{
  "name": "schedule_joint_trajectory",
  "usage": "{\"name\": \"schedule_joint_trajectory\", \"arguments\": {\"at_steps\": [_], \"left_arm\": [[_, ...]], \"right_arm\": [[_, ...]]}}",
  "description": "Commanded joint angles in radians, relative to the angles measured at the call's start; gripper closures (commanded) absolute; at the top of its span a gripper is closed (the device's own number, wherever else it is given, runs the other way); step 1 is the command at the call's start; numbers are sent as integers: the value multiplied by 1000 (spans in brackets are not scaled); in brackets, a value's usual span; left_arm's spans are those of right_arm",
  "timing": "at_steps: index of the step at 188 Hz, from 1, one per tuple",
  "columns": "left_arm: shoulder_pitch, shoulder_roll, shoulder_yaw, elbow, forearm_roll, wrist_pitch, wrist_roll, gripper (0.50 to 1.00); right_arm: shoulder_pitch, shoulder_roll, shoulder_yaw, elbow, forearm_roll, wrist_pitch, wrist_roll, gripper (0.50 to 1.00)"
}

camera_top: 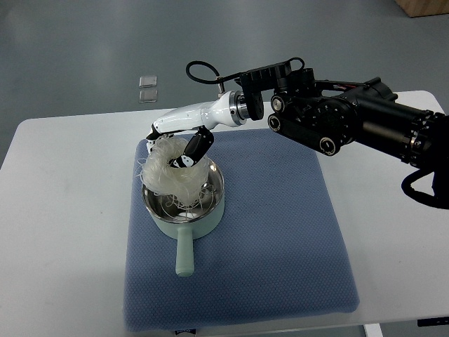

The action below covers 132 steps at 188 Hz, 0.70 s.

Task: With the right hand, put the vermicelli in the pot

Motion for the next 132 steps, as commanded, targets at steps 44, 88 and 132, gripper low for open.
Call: {"name": "schedule_joint_trajectory", "arguments": {"at_steps": [44, 88, 132], "left_arm": [[0, 0, 0, 0, -2, 0, 0, 500], [0, 0, 0, 0, 0, 0, 0, 500], [0, 0, 0, 0, 0, 0, 0, 500]], "right_arm": [[-53, 0, 0, -12, 9, -20, 0, 673], [-43, 0, 3, -12, 107, -17, 1, 638], [-3, -55, 3, -14, 381, 99, -58, 640]]}}
